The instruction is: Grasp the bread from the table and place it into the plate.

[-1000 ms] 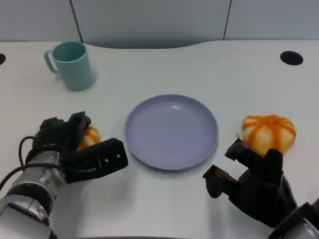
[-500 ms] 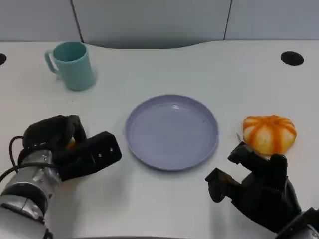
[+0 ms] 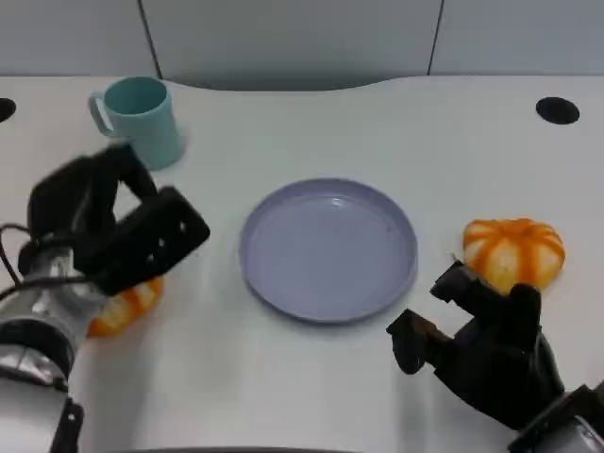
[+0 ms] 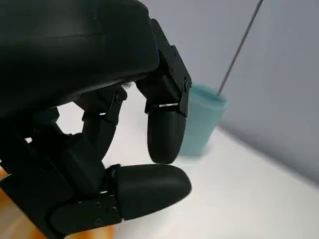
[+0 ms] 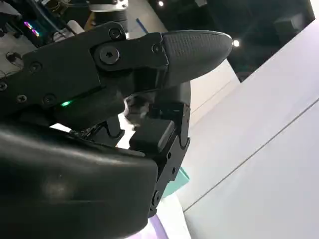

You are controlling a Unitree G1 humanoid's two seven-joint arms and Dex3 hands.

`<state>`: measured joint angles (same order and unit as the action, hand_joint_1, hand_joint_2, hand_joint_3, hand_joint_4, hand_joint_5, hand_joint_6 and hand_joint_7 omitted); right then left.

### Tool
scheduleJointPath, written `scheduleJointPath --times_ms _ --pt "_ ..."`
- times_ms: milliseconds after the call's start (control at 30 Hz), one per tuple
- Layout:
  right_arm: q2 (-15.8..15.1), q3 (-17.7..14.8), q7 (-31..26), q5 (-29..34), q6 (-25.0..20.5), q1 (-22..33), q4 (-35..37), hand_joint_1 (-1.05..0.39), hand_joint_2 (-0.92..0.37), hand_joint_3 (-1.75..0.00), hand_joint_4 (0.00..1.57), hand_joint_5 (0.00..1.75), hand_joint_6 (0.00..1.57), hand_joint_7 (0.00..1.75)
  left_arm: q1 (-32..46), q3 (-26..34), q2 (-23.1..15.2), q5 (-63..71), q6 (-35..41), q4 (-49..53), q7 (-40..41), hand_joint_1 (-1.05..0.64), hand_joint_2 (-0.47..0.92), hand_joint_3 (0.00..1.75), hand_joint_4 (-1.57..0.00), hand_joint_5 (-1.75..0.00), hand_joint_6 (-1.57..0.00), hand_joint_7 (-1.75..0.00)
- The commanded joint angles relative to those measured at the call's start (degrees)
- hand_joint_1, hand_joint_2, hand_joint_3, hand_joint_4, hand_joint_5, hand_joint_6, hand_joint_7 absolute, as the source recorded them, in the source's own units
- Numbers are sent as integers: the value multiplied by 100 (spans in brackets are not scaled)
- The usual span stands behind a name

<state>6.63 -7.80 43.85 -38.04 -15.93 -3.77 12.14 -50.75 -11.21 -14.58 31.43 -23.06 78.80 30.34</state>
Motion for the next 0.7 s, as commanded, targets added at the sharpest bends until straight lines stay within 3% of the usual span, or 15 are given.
scheduleJointPath --times_ms 33,100,200,367,467,600,667,700 --pt "0 -55 190 -40 259 -158 207 -76 -92 -35 88 147 85 89 -228 243 -68 -273 -324 -48 -61 -102 79 68 -74 -175 -57 -170" --pt "-26 -28 182 -14 253 -173 195 -76 -92 -36 88 147 86 90 -285 349 -14 -406 -503 -68 -124 -101 87 49 -74 -170 -62 -160" --pt "-49 -15 138 0 206 -183 168 -76 -92 -36 89 148 85 92 -330 403 53 -500 -770 -98 -96 -100 92 35 -75 -163 -65 -151" --pt "-48 -6 117 -2 172 -176 153 -76 -92 -35 89 148 85 94 -419 246 122 -347 -968 -126 105 -99 92 28 -75 -156 -65 -144" --pt "-10 1 -1 -36 78 -119 43 -76 -92 -33 90 147 86 93 -451 -50 63 -51 -749 -102 239 -100 92 35 -72 -167 -59 -154" --pt "8 25 85 -4 199 -92 59 -76 -92 -34 89 146 85 92 -421 -242 -52 53 -46 -22 -528 -104 90 37 -68 -173 -61 -163" --pt "-9 35 107 3 207 -77 64 -76 -92 -34 90 147 86 92 -371 -481 -144 264 344 -6 -787 -105 84 31 -42 -174 -38 -171" --pt "-20 42 86 7 187 -55 31 -76 -92 -34 90 147 86 92 -322 -580 -194 343 490 -2 -919 -105 84 29 -38 -174 -34 -173"
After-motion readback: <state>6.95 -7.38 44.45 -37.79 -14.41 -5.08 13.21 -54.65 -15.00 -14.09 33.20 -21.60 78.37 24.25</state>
